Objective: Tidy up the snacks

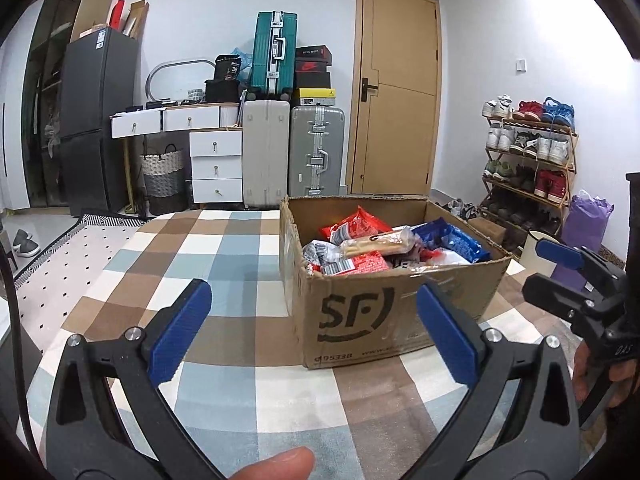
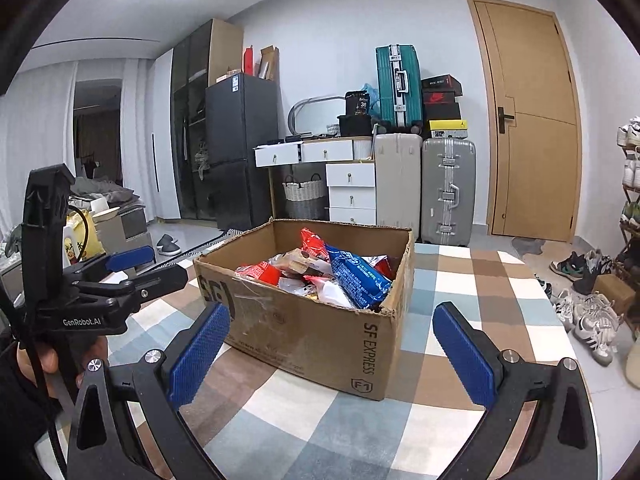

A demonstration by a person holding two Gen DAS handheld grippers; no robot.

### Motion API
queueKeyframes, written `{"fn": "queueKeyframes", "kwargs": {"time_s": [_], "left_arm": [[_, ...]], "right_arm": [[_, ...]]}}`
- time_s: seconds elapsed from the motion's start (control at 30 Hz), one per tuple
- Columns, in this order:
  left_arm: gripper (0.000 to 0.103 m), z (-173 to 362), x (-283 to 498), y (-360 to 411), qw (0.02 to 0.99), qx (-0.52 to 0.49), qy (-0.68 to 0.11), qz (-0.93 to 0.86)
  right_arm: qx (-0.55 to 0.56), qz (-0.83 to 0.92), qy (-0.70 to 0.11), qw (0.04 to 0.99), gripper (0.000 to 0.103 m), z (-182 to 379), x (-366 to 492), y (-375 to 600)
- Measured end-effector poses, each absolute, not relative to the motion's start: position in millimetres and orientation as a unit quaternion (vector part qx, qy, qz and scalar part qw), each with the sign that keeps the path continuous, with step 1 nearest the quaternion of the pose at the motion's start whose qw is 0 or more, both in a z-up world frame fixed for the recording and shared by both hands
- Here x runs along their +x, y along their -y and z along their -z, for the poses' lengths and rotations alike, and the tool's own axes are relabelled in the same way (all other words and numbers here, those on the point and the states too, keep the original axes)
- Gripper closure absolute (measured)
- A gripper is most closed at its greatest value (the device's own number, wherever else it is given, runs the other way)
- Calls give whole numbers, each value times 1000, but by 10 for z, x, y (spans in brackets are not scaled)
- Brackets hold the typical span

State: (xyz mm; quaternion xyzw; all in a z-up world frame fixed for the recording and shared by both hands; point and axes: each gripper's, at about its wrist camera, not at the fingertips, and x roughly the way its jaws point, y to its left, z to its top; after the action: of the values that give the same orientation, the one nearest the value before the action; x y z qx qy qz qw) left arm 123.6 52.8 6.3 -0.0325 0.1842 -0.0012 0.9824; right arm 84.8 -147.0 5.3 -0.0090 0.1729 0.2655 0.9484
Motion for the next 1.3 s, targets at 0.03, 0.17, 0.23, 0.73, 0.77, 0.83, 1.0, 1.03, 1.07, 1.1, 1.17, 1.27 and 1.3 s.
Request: {"fn": "queueKeyframes", "kwargs": {"time_s": [0.03,0.17,0.23,0.73,0.77,0.83,1.0,1.03,1.07,1.1,1.17,1.27,1.3], "left_arm": [[1,-46,1243,-529,982,-33,-184,1],[1,-33,1253,-523,982,-33,-185,0],[1,-20,1251,-518,982,-32,-184,1],[1,14,1250,-517,983,-32,-179,4],[1,17,1253,-522,983,-33,-180,4],[1,11,1245,-528,983,-33,-180,4],[1,16,1250,-538,983,-35,-181,4],[1,21,1257,-542,983,-36,-181,4],[1,18,1250,-542,983,-36,-181,4],[1,17,1247,-545,983,-36,-181,4],[1,22,1255,-544,983,-36,-181,4],[1,25,1254,-548,983,-35,-181,4],[1,21,1251,-547,983,-35,-181,4]], "right_arm": [[-8,-265,-173,949,0,-65,853,1477],[-3,-264,-165,950,0,-64,824,1511],[-3,-262,-160,952,0,-74,809,1519],[-7,-260,-157,953,0,-75,818,1502],[-6,-260,-157,953,0,-75,806,1508],[-7,-260,-157,953,0,-76,806,1511],[-9,-259,-156,953,0,-78,800,1521],[-9,-259,-156,953,0,-77,797,1521],[-9,-259,-156,953,0,-77,797,1521],[-9,-259,-156,953,0,-76,796,1521],[-9,-259,-156,953,0,-77,797,1520],[-9,-259,-156,953,0,-77,797,1521],[-9,-259,-156,953,0,-76,797,1521]]}}
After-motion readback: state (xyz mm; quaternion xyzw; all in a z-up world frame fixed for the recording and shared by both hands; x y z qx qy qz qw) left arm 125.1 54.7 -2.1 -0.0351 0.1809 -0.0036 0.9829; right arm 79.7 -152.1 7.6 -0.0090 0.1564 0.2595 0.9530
